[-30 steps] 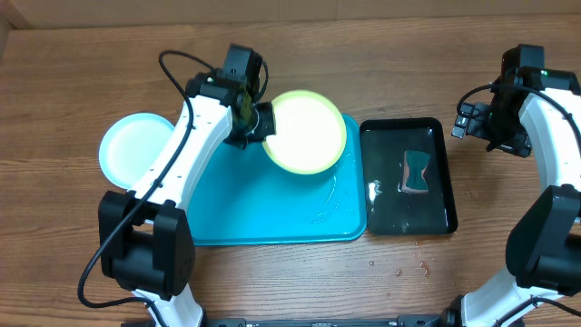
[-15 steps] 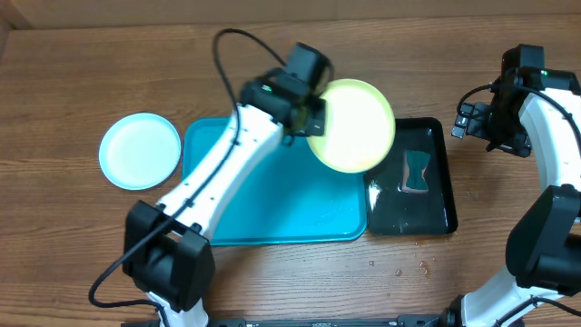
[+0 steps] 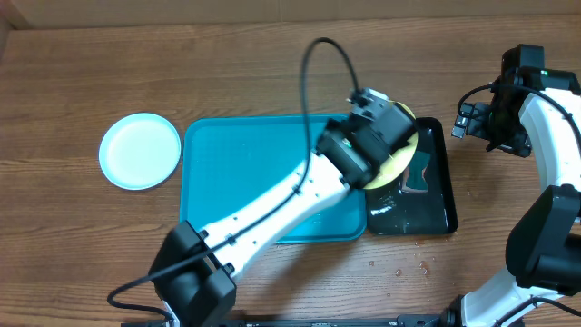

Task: Clean dirty plates on tray and stack at the side
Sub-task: 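Lift yellow plate with left gripper and carry it rightward, then tilt yellow plate over black tray with left gripper to drain water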

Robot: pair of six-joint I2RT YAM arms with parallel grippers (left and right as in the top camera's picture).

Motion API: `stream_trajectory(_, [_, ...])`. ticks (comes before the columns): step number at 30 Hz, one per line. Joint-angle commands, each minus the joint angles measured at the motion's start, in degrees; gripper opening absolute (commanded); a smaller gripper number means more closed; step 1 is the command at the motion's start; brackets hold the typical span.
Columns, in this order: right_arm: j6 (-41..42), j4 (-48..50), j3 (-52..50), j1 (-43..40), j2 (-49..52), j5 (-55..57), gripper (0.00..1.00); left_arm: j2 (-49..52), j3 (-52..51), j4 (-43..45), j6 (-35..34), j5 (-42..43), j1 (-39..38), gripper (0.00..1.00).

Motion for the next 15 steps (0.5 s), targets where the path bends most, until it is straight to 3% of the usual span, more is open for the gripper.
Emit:
stream_trajectory(1, [0.2,0.2,0.7,-0.3,-0.8,0.2,1.0,0.5,1.6,0.8,3.1,-19.5,-5.3,0.04])
stream_trajectory(8, [0.2,0.2,0.7,-0.3,-0.8,0.2,1.0,0.5,1.6,2.3,4.5,-38.6,-13.0,0.04])
stream_trajectory(15, [0.2,0.2,0.7,-0.3,-0.8,0.2,1.0,0.5,1.6,3.8,5.6,-41.8,-15.6,0.04])
